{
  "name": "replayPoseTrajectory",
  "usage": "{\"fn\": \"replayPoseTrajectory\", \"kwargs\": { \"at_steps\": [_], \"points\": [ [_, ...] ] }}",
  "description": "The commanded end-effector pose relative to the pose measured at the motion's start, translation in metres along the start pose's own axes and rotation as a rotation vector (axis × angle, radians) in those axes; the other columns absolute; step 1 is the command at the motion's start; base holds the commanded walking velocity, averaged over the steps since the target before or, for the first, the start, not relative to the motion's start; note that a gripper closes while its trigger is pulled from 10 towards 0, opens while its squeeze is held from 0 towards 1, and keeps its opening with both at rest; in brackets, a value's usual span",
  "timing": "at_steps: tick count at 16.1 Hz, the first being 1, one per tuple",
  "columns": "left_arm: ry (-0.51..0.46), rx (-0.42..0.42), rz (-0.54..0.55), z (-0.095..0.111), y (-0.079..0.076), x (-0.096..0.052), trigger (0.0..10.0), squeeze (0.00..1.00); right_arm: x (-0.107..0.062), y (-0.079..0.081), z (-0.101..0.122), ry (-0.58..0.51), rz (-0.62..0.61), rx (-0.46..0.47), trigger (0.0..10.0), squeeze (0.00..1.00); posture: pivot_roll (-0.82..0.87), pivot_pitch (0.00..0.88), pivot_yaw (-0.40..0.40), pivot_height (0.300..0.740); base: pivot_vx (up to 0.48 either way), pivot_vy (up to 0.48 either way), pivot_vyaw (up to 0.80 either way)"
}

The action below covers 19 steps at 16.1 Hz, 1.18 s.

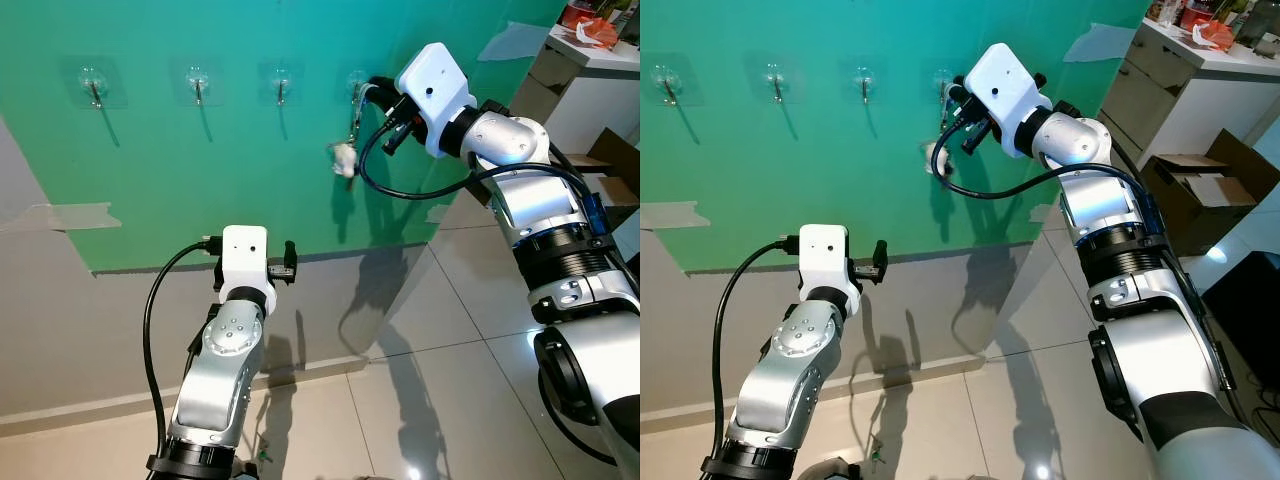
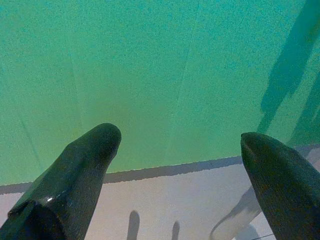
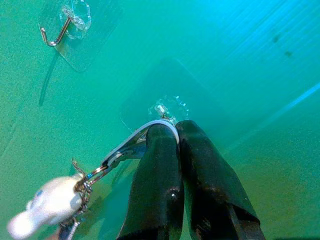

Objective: Hang keys on a hook

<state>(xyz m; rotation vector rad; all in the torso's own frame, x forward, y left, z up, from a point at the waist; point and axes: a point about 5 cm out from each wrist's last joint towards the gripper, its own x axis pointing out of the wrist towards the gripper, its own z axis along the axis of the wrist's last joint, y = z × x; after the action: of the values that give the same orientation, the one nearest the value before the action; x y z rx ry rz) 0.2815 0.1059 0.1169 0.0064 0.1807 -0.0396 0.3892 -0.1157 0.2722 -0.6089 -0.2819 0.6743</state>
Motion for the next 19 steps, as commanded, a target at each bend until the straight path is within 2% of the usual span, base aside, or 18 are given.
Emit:
{"fn": "replayPoseTrajectory", "kwargs": {
  "at_steps": [1, 10, 13, 19],
  "points": [
    [-0.004, -0.042, -0.034, 0.003, -0.017, 0.000, 10.0, 0.00, 0.000, -0.003, -0.002, 0.020, 0.002, -0.001, 0.0, 0.00, -0.10, 0.000, -0.125, 0.723, 0.000, 0.000, 0.00],
    [0.007, -0.049, -0.023, 0.000, -0.018, -0.005, 10.0, 0.00, 0.007, 0.010, -0.018, 0.079, 0.037, 0.008, 0.0, 0.00, -0.08, 0.000, -0.142, 0.723, 0.000, 0.000, 0.00],
    [0.009, -0.052, -0.017, -0.001, -0.016, -0.005, 10.0, 0.00, 0.002, 0.006, -0.013, 0.049, 0.026, 0.007, 0.0, 0.00, -0.09, 0.000, -0.142, 0.723, 0.000, 0.000, 0.00],
    [-0.001, -0.046, -0.045, 0.003, -0.019, 0.004, 10.0, 0.00, -0.011, 0.010, -0.007, 0.003, 0.033, 0.017, 0.0, 0.00, -0.13, 0.000, -0.109, 0.723, 0.000, 0.000, 0.00]
  ]
}}
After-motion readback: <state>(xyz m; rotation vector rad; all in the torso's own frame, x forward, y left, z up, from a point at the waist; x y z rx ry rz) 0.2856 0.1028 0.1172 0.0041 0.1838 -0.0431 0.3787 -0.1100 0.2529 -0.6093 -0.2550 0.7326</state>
